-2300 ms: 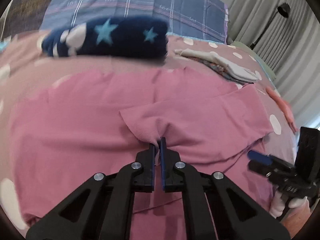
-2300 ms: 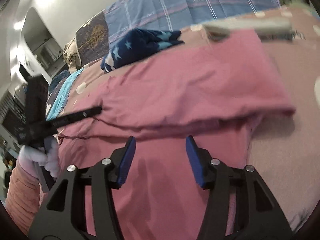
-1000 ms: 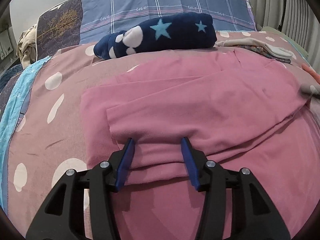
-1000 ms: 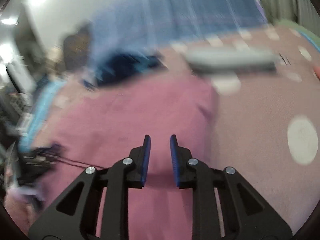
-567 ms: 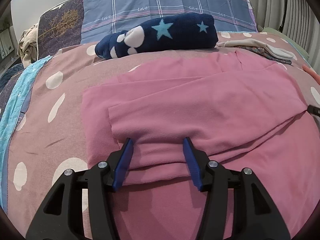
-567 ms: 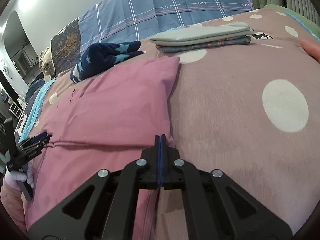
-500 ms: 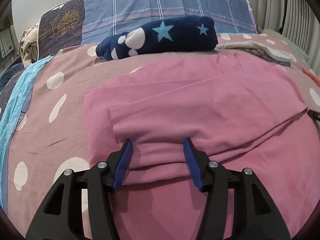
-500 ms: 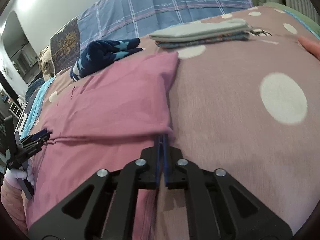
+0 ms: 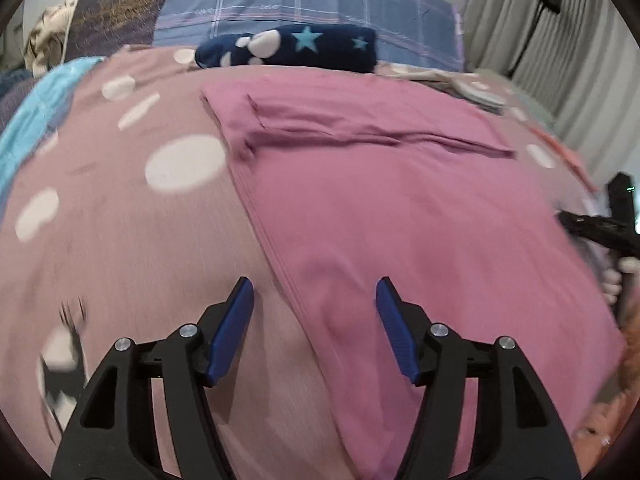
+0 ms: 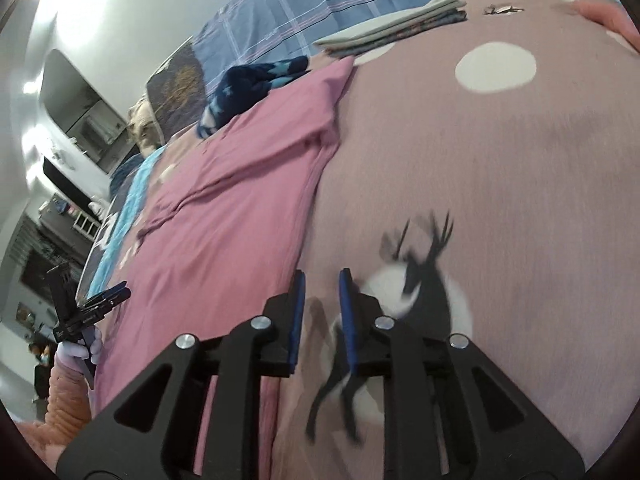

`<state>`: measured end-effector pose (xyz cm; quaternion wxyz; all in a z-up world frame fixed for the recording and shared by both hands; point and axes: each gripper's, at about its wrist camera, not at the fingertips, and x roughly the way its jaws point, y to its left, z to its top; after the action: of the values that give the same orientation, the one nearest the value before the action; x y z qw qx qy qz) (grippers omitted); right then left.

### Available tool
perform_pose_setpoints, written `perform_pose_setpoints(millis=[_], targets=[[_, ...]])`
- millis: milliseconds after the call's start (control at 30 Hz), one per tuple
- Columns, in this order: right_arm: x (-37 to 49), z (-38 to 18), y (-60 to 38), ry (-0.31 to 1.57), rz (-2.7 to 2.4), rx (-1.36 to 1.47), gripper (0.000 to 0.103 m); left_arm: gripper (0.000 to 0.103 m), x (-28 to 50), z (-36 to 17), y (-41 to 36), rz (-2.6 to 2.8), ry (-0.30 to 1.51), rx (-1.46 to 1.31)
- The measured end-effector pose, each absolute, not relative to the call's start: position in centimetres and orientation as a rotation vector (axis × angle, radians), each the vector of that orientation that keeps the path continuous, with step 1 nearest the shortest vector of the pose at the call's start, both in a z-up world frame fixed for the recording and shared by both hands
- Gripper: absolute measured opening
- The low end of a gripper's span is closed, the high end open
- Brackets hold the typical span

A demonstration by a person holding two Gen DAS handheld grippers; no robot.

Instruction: Fold small clothes

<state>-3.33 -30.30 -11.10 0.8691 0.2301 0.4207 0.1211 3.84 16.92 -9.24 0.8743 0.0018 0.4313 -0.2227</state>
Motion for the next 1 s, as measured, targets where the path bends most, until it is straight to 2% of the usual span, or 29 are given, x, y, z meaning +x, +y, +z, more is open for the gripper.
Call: perform_pose_setpoints(millis=[300, 500, 700, 1000], targets=[[-10.1, -11.1, -29.4, 0.885, 0.300, 0.524, 0.024, 0.064, -4.3, -9.8, 16.8, -0.532, 0.879, -0.023], [-16.3, -10.7, -27.9, 0.891, 0.352, 0.508, 0.035, 0.064, -9.4, -9.8, 17.0, -0.568, 0.870, -0.033], [-20.4, -10.7, -27.8, 0.910, 0.379, 0.527, 0.036, 0.064, -13.4, -9.8, 18.2, -0.574, 0.885, -0.062], [-19.0, -11.3, -27.6, 0.933, 0.446, 0.597, 0.038, 0.064, -13.7, -10.2, 19.6, -0.635, 0.899, -0.208]])
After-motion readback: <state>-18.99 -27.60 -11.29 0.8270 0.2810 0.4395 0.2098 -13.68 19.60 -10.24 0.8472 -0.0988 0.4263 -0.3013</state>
